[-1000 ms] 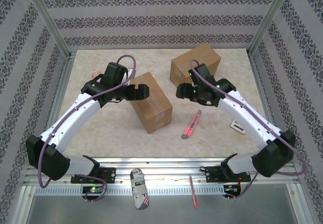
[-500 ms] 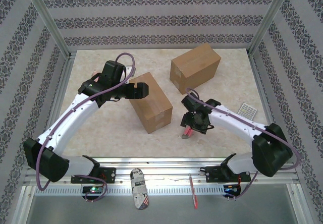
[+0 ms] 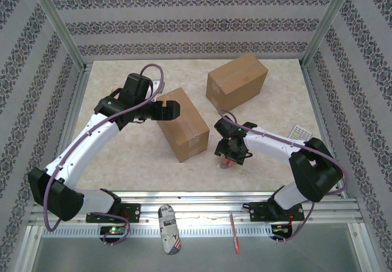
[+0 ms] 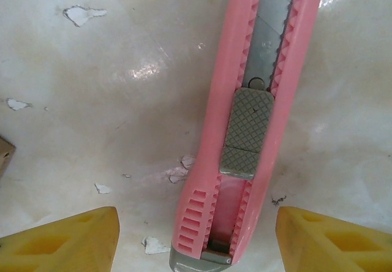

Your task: Unpack the express box

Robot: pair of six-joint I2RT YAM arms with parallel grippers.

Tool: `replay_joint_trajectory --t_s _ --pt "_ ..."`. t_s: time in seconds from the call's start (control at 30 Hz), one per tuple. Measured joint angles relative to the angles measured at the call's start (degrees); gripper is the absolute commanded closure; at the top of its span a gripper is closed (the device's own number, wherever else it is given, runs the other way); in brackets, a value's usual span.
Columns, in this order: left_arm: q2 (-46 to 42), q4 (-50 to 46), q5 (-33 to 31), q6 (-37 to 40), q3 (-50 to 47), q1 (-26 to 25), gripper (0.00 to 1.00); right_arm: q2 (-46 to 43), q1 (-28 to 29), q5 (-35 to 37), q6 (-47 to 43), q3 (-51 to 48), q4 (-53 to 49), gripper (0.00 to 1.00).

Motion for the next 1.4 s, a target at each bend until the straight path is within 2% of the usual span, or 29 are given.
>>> replay_joint_trajectory --t_s 0.13,0.57,0.9,1.03,1.27,1.4 --pt "0.1 -0.4 0.0 0.0 0.3 0.0 0.10 0.7 0.0 0.0 0.2 -0.5 1.1 0.34" --pt "0.4 -0.8 0.0 0.1 0.8 0.0 0.11 2.7 0.0 0.6 1.3 -2.5 3.0 0.57" --pt "0.4 -0.8 0.0 0.0 0.8 0.0 0.12 1.9 0.0 0.9 1.4 -3.3 3.5 0.67" --pt "0.4 -0.8 0.5 0.0 0.8 0.0 0.12 1.6 0.0 0.9 1.2 -3.4 3.6 0.69" --pt "-0.5 -0.8 4.8 0.2 0.8 0.0 0.12 -0.9 0.0 1.0 -1.4 -4.5 4.5 0.70" --pt "-1.9 0.7 10.4 0.2 0.6 0.0 0.12 -7.0 0.1 2.5 -3.7 -4.6 4.1 0.70"
